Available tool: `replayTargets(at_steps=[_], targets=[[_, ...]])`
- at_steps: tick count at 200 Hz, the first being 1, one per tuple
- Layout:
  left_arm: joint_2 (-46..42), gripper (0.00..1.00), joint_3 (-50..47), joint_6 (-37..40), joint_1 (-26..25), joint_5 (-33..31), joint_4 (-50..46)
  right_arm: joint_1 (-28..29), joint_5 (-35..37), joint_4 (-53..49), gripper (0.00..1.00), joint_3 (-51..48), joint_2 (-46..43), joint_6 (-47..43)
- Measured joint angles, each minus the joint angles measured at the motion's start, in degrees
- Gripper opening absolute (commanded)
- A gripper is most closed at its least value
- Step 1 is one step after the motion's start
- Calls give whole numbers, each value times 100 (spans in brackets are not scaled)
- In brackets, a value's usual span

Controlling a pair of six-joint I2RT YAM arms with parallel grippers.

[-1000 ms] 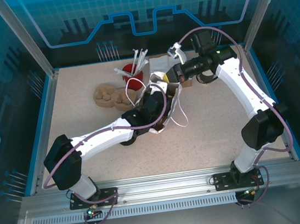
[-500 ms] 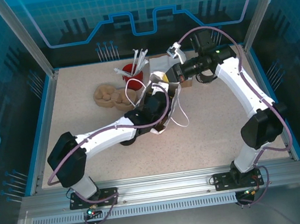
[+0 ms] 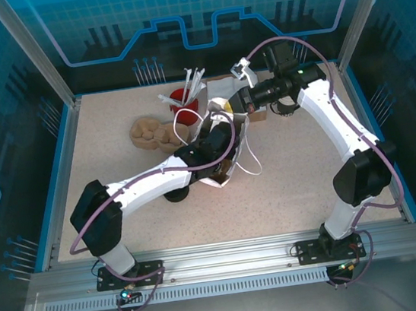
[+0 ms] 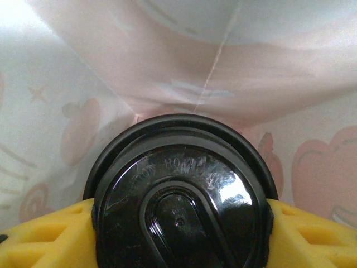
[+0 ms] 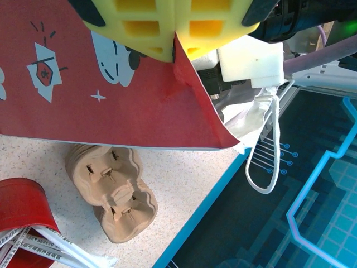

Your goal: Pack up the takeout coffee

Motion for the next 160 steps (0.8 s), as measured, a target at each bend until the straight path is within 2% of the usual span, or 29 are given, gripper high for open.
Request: replayTargets(at_steps=[160], targets=[[177,65,367,-675,35,870,-1655,26,94,1051,0,-1506,-527,520]])
